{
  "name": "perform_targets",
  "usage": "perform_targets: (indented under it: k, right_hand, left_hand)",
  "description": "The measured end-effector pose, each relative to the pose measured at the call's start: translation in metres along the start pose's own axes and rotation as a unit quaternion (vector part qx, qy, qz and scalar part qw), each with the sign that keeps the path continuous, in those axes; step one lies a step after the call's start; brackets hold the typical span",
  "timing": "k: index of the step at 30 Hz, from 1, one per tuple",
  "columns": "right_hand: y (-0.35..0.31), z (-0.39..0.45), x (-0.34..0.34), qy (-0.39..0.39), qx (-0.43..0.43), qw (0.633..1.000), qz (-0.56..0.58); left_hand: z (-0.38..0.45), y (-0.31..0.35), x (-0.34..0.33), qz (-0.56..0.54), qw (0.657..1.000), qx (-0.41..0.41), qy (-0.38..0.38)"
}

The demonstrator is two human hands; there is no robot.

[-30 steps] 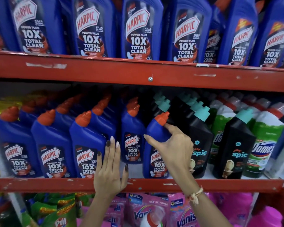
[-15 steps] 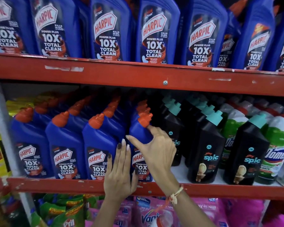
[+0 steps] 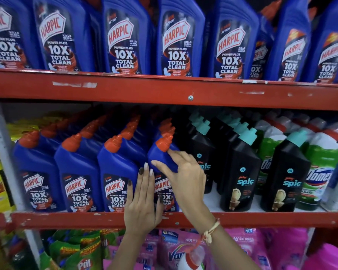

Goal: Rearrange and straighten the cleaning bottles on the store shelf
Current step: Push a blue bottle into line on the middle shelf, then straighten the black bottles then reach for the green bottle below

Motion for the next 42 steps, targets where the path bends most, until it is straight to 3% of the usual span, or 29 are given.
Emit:
perform_targets:
  k: [3, 11, 17, 33, 42]
  right_hand:
    - [0.014, 0.006, 0.023, 0.016, -0.004, 0.999, 0.037]
    - [0.072, 0.028, 0.103, 0.179, -0.004, 0.981, 0.077]
    - [0.131, 0.043, 0.144, 0.252, -0.051, 0.966, 0.029]
    - [0.248, 0.041, 0.152, 0.177, -0.308, 0.935, 0.005]
    - [0.221, 0.038, 0.169, 0.234, -0.272, 0.933, 0.006]
  left_hand:
    - [0.002, 0.003, 0.002, 0.006, 1.0, -0.003, -0.004]
    - [0.033, 0.034, -0.003, 0.004, 1.0, -0.023, 0.015]
    - [0.03, 0.036, -0.012, 0.017, 1.0, -0.023, 0.012]
    - [0.029, 0.037, -0.015, 0.004, 1.0, -0.021, 0.019]
    - [0.029, 0.038, -0.014, 0.005, 1.0, -0.018, 0.019]
Point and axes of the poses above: each hand's wrist, its own z-axis towards the middle knuckle, its own x-axis out of the back of the hand, y = z × x, the point moved 7 cm from there along z, towards the middle knuckle, and after that the axes turned 15 degrees about -x, right-handed, at the moved point
